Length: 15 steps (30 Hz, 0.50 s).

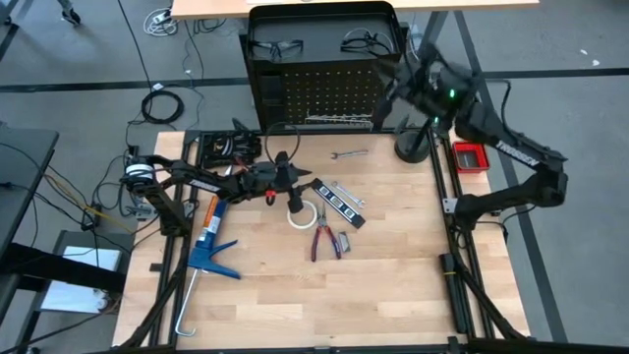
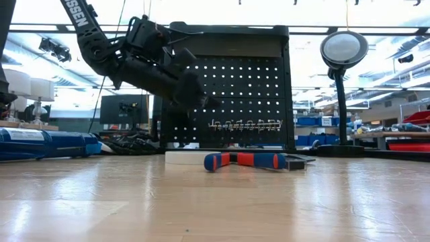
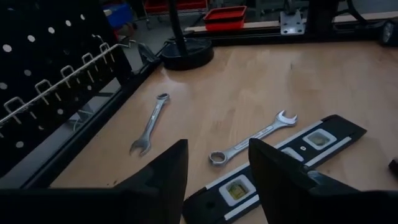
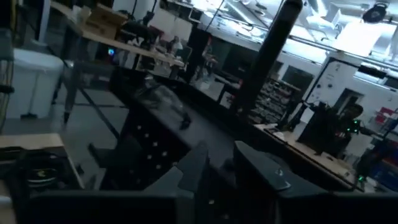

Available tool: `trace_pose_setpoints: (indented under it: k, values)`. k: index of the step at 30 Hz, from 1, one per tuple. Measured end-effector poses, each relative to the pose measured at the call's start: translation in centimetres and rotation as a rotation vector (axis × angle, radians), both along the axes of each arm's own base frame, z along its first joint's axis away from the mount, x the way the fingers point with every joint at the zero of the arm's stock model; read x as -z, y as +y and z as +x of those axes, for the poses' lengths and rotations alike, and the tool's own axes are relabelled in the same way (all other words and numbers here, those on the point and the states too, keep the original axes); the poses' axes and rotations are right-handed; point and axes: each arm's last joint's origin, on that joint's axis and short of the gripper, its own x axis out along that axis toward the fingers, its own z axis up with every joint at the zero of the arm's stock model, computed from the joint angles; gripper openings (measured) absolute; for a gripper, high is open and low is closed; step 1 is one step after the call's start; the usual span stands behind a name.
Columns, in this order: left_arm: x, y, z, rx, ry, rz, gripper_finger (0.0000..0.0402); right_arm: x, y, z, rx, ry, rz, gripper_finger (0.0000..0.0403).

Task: Hang tools onto peg board
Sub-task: Remove the right black safety glasses from the black peg board

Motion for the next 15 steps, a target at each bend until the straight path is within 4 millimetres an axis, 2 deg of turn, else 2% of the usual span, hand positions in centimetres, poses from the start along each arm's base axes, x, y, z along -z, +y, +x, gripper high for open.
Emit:
trace_pose_setpoints:
  k: [2, 6, 10, 15]
  values:
    - [-0.2, 0.0, 0.3, 0.013, 0.015, -0.003, 0.0172, -1.3, -1.1, 0.1, -0.005, 0.014, -0.011, 0.0097]
    - [-0.5, 0.1, 0.8, 0.031, 0.062, -0.021, 0.0172, -2.5, -4.2, 0.5, -0.026, 0.062, 0.002, 0.0115]
    - [-0.5, 0.1, 1.0, 0.034, 0.094, -0.030, 0.0172, -2.6, -7.9, 0.9, -0.063, 0.086, 0.020, 0.0131]
    - [-0.4, 0.1, 1.0, 0.034, 0.095, -0.036, 0.0172, -2.4, -12.3, 0.7, -0.027, 0.074, 0.047, 0.0141]
